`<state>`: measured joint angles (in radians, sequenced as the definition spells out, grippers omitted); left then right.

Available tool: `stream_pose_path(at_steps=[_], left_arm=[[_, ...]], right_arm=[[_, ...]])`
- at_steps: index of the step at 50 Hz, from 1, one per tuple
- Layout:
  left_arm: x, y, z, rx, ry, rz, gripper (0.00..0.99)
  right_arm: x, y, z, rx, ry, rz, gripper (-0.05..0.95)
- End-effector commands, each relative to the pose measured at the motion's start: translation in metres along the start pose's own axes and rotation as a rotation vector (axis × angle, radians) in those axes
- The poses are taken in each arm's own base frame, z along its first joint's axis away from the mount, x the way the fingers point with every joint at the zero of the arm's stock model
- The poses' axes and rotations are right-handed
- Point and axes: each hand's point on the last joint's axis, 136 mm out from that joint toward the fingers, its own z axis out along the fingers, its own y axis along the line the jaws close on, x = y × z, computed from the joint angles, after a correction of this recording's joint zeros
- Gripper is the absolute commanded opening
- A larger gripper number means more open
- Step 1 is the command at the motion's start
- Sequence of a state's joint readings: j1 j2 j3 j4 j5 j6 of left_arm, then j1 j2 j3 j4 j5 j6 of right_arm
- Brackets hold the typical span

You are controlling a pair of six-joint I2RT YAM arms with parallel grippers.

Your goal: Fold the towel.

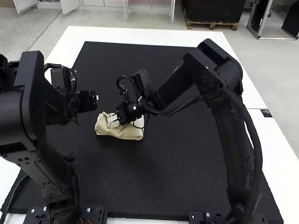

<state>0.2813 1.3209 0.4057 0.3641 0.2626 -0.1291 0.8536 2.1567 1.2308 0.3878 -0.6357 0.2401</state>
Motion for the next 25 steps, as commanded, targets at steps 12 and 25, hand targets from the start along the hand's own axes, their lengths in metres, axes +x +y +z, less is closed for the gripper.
stream_pose_path(at_steps=[12,25], left_arm=[[-0.013,-0.001,-0.002,0.014,-0.032,-0.006,0.966],[-0.013,-0.002,-0.002,0.016,-0.035,-0.011,0.966]], right_arm=[[-0.030,-0.011,-0.018,0.050,-0.094,-0.045,0.09],[-0.044,-0.029,-0.032,0.077,-0.141,-0.039,0.07]])
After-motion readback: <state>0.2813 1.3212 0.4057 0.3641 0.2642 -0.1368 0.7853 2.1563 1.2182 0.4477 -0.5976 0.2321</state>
